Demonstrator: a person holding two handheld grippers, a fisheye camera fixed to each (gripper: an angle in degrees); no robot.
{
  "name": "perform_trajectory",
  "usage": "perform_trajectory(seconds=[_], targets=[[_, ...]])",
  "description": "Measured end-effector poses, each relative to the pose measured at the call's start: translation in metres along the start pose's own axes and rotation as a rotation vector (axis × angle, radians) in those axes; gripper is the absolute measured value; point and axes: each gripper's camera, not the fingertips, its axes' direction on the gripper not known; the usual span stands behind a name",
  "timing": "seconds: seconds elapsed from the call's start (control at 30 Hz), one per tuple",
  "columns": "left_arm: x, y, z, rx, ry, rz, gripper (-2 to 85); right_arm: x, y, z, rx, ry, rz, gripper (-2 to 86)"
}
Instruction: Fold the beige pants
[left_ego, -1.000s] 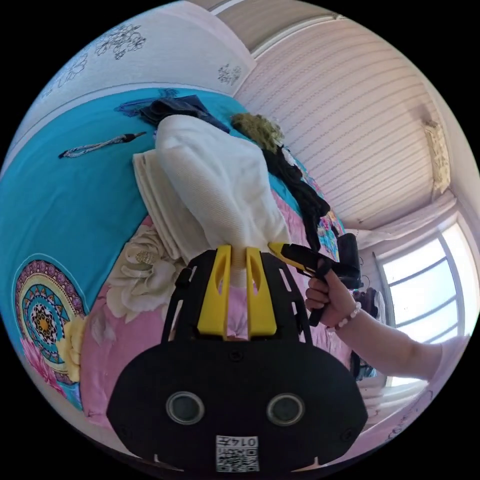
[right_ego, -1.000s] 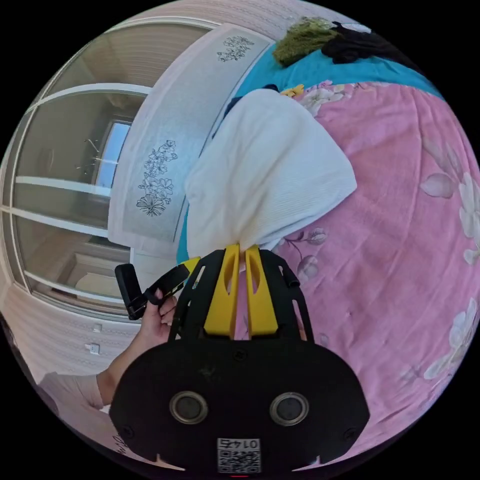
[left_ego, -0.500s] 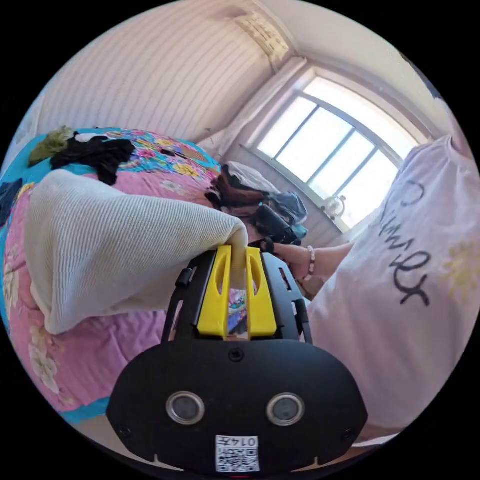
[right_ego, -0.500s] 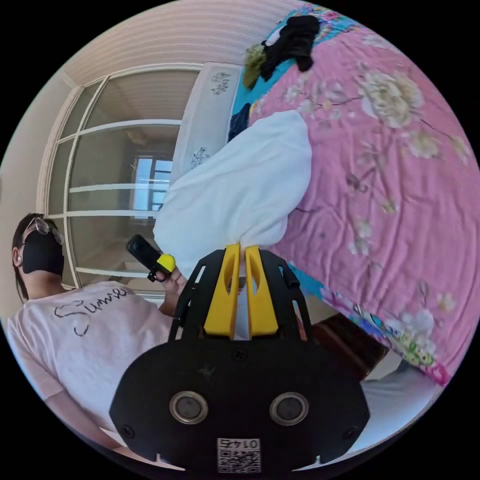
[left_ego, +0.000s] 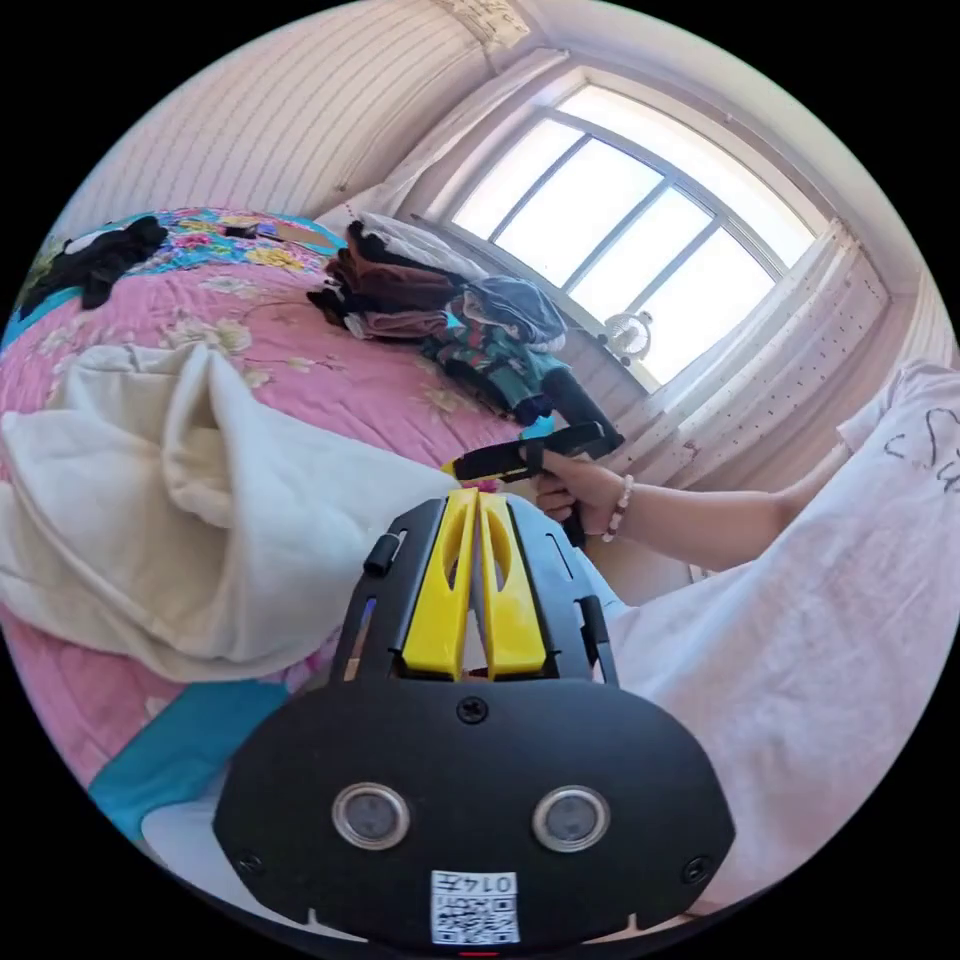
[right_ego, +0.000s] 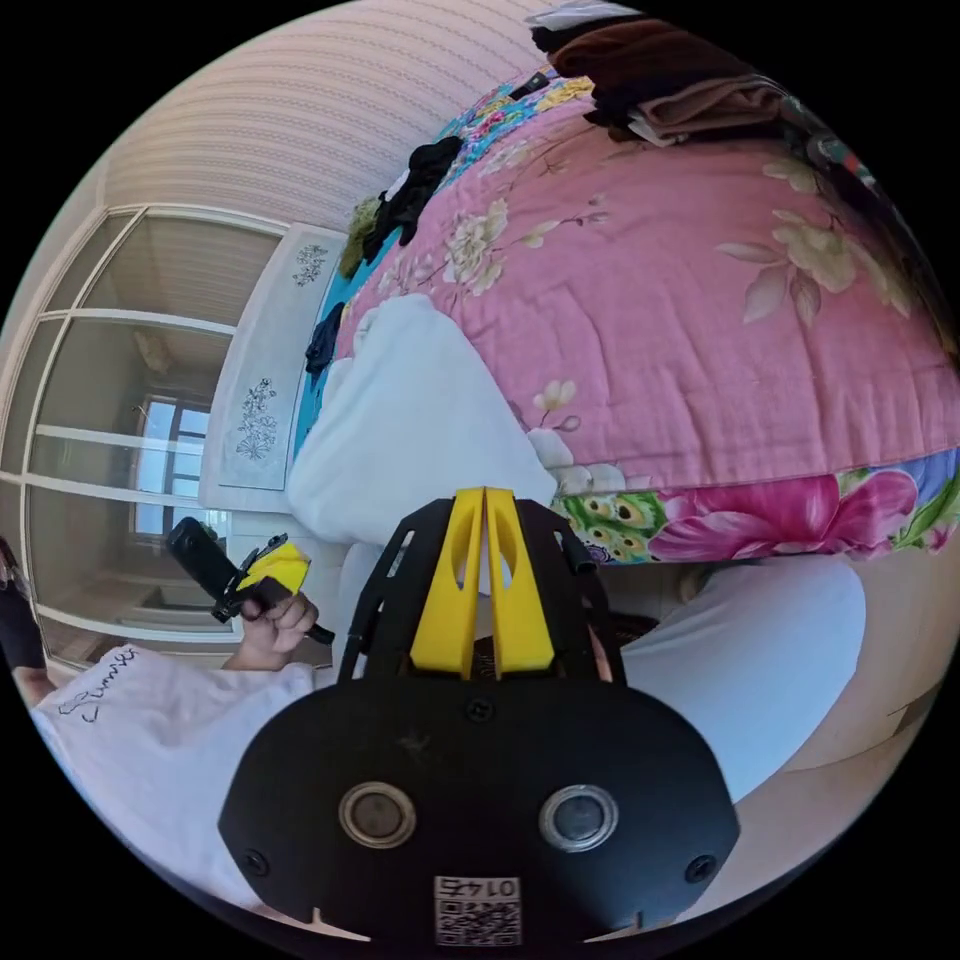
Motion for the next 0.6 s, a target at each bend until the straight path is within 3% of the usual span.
perform_trajectory(seconds=[0.13,0.23,0.4,0.53,0.6], targets=[[-0.043,0.027,-0.060,0.140,-0.283,-0.280,1.1,-0.024,0.012,-0.007,0.048,0.021,-0.094,4.0],[-0.077,0.026,-0.084,0.237,-0.303,-0.405,5.6,-0.057,0.006,0.013,0.007,0.102,-0.209,8.6],[-0.098,-0.031,-0.047,0.130,-0.323,-0.348,8.1,-0.119,0.001,0.058,0.013,0.208,-0.403,13.9],[-0.120,-0.059,0.029,-0.146,-0.321,-0.350,7.9,-0.155,0.002,0.096,0.043,0.324,-0.497,16.3],[-0.122,-0.056,0.046,-0.219,-0.318,-0.326,4.3,-0.152,-0.001,0.115,-0.039,0.413,-0.493,15.0]])
